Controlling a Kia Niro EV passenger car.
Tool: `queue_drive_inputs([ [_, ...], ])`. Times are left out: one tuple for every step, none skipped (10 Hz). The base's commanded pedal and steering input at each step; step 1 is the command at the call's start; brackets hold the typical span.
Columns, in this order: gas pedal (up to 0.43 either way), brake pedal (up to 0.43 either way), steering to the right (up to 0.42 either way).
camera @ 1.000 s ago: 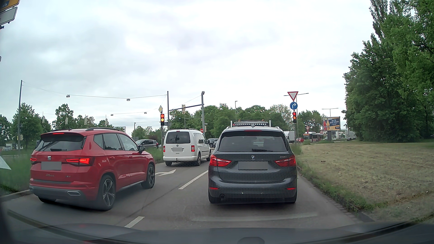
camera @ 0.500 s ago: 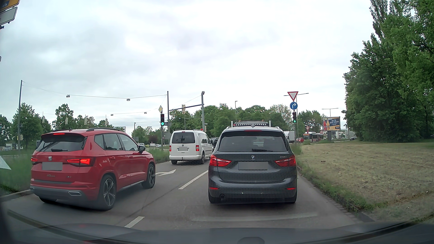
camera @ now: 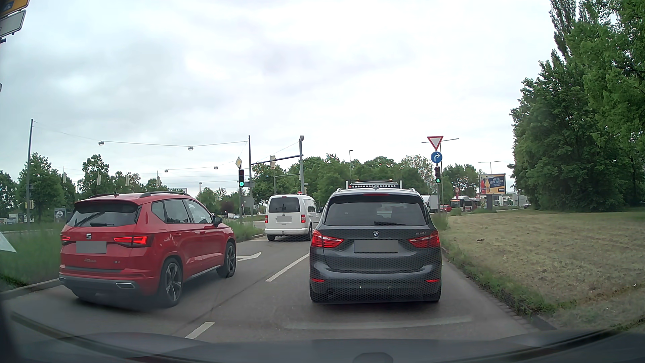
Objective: Follow the waypoints while adhering to traffic rules and regulations
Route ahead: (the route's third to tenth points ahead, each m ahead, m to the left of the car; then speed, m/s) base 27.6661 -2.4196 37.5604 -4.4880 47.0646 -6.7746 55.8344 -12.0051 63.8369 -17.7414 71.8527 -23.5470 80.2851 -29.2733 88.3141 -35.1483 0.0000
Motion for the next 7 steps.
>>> queue_drive_inputs([
  [0.000,0.073,0.022],
  [0.000,0.061,0.022],
  [0.000,0.049,0.022],
  [0.000,0.043,0.022],
  [0.000,0.037,0.022],
  [0.000,0.037,0.022],
  [0.000,0.024,0.022],
])
